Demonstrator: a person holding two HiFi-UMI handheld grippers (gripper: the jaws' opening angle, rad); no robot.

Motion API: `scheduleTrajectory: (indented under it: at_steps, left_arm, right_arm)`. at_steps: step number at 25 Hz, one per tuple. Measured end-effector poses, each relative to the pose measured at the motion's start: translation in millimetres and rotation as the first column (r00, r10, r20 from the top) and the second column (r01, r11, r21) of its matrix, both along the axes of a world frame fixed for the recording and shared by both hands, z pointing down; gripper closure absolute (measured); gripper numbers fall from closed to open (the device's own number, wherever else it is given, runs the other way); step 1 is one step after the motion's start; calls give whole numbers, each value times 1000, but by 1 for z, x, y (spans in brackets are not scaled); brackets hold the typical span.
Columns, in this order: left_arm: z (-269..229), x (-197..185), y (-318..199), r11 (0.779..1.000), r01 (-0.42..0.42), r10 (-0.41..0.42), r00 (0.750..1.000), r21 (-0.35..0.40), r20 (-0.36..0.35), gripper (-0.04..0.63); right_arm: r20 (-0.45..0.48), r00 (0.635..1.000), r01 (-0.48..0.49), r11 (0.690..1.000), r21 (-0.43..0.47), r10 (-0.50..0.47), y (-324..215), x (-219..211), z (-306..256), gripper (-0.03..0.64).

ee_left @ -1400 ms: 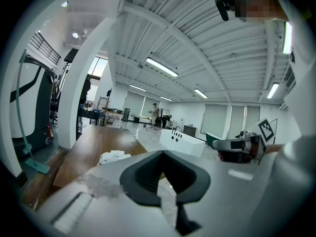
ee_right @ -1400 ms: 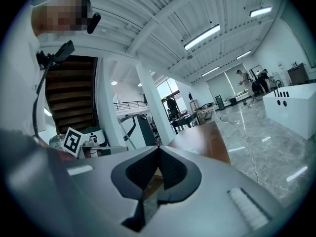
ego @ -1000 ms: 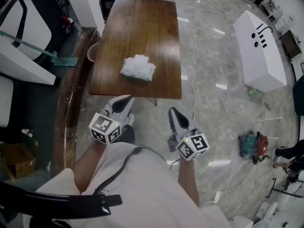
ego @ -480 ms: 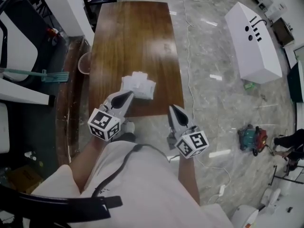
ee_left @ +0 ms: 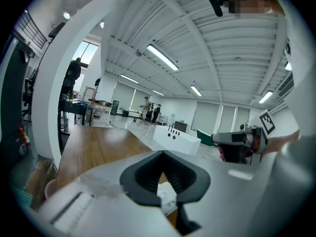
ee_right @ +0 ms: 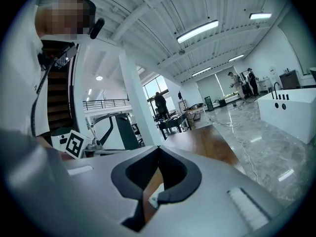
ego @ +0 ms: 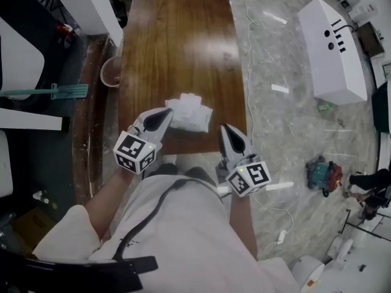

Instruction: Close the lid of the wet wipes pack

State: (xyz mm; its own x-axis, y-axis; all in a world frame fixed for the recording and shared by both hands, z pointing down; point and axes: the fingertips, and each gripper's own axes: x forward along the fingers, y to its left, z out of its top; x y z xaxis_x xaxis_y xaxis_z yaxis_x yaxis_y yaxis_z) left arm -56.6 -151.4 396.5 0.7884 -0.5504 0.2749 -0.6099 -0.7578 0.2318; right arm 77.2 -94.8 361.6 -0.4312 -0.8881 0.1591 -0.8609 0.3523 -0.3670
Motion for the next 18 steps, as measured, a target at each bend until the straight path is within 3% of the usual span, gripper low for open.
scheduleTrajectory:
  at_steps: [9,18]
  left_arm:
    - [6,-9,-23,997,72,-72,997,-3,-2,591]
    - [12,-6,-29,978,206,-206,979,-32,3,591]
  right_arm:
    - [12,996,83,997,0,-83,-37,-12,4,607]
    - [-25,965,261,965,-5,-261,-76,-10,14,608]
